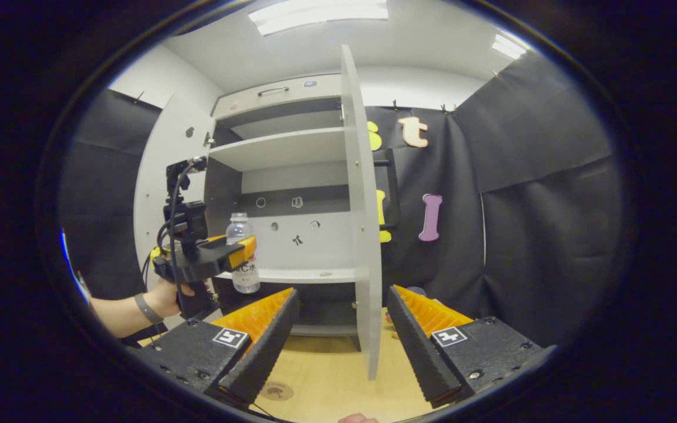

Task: Grasp the bottle in the cabinet with the left hand and place it on the coaster, then close the right door with the right hand and the left door with the left hand.

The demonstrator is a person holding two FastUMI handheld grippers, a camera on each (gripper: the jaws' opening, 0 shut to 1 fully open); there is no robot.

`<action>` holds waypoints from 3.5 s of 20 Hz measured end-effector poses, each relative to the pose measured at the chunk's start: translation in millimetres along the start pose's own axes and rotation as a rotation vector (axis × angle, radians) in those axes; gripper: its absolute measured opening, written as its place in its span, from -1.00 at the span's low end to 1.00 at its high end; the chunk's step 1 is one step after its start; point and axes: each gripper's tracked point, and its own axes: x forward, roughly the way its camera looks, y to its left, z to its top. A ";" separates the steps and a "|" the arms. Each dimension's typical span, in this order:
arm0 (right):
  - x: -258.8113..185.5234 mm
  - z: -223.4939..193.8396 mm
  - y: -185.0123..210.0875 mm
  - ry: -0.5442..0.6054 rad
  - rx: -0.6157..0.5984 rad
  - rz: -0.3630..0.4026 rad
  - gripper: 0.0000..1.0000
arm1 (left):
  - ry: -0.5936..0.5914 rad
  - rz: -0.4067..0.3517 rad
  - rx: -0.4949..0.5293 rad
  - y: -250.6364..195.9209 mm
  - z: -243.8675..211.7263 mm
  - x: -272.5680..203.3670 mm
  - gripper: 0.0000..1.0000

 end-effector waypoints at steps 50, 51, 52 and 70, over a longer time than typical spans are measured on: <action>-0.8 88.6 -68.8 -0.166 -0.077 -0.079 0.96 | 0.118 0.079 -0.160 -35.7 -86.3 -193.6 0.89; 7.8 96.8 -82.0 -0.179 -0.098 -0.109 0.94 | 0.119 0.076 -0.168 -33.2 -74.7 -193.7 0.89; 17.0 103.2 -93.7 -0.190 -0.119 -0.135 0.97 | 0.124 0.077 -0.179 -29.7 -64.4 -196.0 0.89; 110.4 125.1 -123.4 -0.180 -0.127 -0.122 0.82 | 0.103 0.129 -0.161 -5.5 -14.4 -212.0 0.89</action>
